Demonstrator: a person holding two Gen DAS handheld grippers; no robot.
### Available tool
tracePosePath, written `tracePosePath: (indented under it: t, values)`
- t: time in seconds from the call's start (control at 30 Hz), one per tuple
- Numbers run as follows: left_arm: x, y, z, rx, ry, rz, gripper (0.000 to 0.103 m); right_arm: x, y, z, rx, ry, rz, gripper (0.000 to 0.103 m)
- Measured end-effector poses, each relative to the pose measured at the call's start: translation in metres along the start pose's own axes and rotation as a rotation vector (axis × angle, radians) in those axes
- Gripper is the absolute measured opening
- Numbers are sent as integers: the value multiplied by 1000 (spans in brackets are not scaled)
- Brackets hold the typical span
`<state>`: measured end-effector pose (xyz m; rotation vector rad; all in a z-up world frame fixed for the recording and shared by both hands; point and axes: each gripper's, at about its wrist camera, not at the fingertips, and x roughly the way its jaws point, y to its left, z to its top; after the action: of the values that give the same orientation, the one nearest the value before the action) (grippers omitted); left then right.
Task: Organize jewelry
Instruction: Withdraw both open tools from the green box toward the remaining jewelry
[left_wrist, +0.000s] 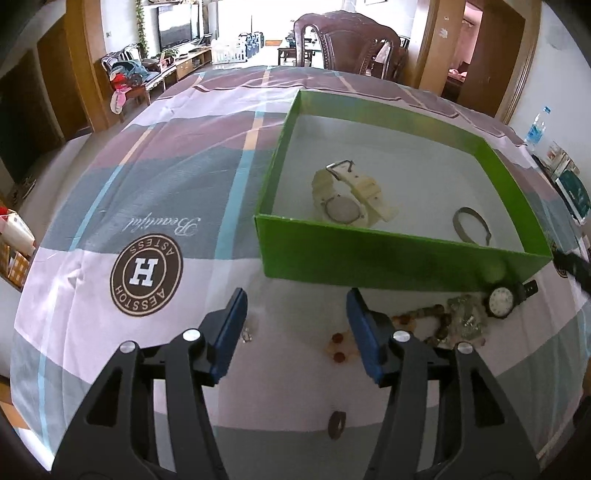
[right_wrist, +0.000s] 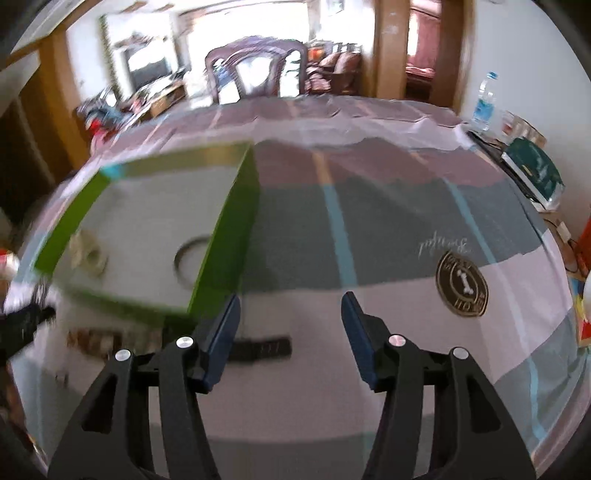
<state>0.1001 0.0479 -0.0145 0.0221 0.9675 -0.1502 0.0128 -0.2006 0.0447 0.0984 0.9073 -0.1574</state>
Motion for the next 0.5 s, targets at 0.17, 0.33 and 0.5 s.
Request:
tracePosePath:
  t: [0.17,0.33,0.5]
  values:
    - [8,-2,4,-6,11,-4,56,12,22,-7,-75,37,12,57]
    - [10,0,7,-19,8,-7,57,31,25,2,-35,33,-14,57]
    - [11,6,4,-30,11,-3,57,32,32,-9,-61,58,65,57]
